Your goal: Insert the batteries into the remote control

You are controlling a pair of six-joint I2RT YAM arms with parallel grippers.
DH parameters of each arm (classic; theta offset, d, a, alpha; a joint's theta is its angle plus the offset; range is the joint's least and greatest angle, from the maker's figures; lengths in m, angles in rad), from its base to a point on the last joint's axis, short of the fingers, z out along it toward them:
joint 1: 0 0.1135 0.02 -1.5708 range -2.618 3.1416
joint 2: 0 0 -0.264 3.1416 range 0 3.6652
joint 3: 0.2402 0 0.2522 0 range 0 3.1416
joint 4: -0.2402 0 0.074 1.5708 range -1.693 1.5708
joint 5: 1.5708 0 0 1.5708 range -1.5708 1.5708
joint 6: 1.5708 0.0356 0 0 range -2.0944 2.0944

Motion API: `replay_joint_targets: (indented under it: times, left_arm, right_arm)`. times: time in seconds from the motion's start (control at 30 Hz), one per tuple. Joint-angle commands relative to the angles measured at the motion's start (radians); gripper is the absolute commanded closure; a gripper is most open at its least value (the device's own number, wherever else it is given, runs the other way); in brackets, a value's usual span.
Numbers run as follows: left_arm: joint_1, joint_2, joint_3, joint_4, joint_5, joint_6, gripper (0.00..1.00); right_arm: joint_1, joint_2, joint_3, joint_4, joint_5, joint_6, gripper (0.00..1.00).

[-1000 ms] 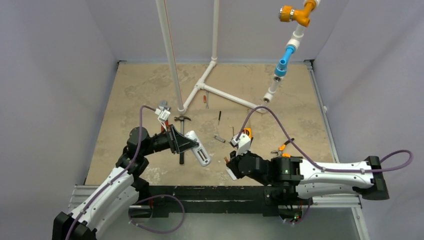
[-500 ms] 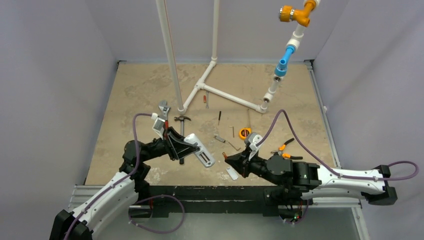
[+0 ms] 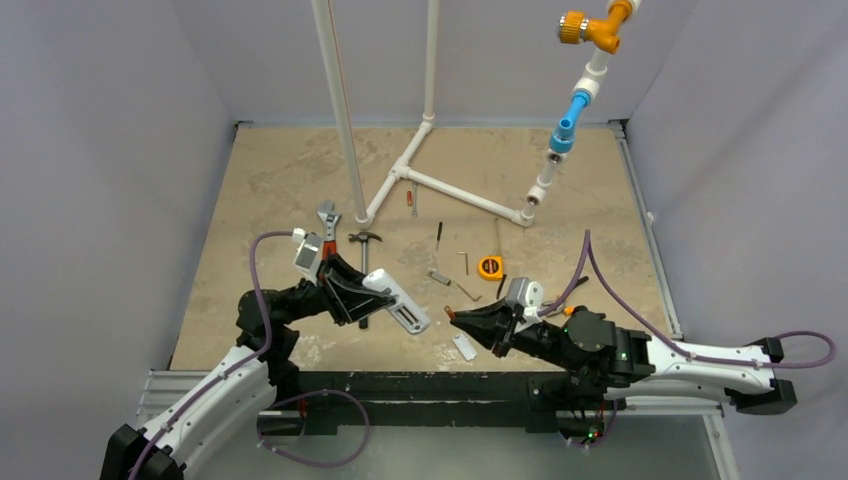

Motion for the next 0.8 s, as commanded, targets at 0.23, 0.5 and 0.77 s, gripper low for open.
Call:
replay_joint_targets:
  times: [0.23,0.5,0.77]
  left_arm:
    - [-0.005,-0.021,0.031,0.065,0.015,0.053,1.0]
    - [-0.005,-0.006,0.038,0.077,0.013,0.054,1.0]
    - [-0.005,-0.006,0.036,0.091,0.016,0.047,1.0]
  right_arm:
    - [0.003,0.042,0.055,-0.003,-0.105,-0.295,1.0]
    - [0.002,-0.006,0.034,-0.004,-0.254,-0.379,1.0]
    - [0.002,-0.038,0.031,-0.029,-0.329,-0.41,1.0]
